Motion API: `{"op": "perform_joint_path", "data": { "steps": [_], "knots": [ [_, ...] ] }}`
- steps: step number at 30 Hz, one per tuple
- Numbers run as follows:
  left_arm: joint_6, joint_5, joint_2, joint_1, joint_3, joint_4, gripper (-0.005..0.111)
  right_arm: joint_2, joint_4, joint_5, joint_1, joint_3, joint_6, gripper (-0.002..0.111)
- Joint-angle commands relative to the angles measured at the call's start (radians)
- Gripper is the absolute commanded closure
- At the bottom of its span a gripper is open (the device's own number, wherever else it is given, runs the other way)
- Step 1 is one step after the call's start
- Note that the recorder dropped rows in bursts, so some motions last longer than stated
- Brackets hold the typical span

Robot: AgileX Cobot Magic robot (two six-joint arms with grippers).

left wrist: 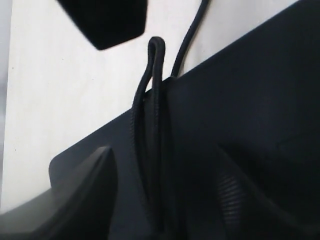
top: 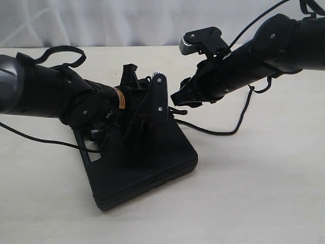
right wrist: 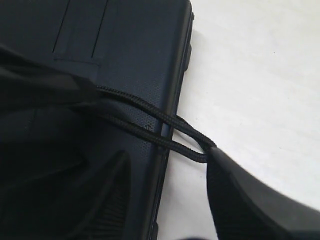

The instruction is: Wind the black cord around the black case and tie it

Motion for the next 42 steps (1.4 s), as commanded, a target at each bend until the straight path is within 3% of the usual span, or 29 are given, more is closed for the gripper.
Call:
{"op": "perform_joint_path", "data": {
  "steps": [1,8,11,16,21,23,30,39,42],
  "knots": [
    [0.051,-0.039,0.03,0.002,-0.005,0.007,0.055,-0.001,-0.012,-0.009,-0.005,-0.003,-0.008,0.062],
    [0.051,-0.043,0.03,0.009,-0.005,0.007,0.085,-0.001,-0.012,-0.009,-0.005,-0.003,-0.008,0.062],
    [0.051,-0.024,0.03,0.038,-0.005,0.002,0.084,-0.001,-0.012,-0.009,-0.005,-0.003,-0.01,0.062],
    [0.047,-0.024,0.03,0.083,-0.005,0.002,0.073,-0.001,-0.012,-0.009,-0.005,-0.003,-0.01,0.062],
    [0.047,-0.024,0.03,0.081,-0.005,0.002,0.073,-0.001,-0.012,-0.009,-0.005,-0.003,-0.01,0.062],
    [0.047,-0.024,0.03,0.081,-0.005,0.002,0.077,-0.001,-0.012,-0.009,-0.005,-0.003,-0.01,0.062],
    [0.047,-0.03,0.03,0.081,-0.005,0.002,0.106,-0.001,-0.012,-0.013,-0.005,-0.003,-0.01,0.062],
    [0.035,-0.036,0.03,0.081,-0.005,-0.003,0.107,-0.001,-0.012,-0.012,-0.005,-0.003,-0.018,0.062],
    [-0.04,-0.049,0.005,0.081,-0.005,-0.025,0.107,-0.001,-0.012,-0.012,-0.005,-0.003,-0.018,0.062]
  ]
}}
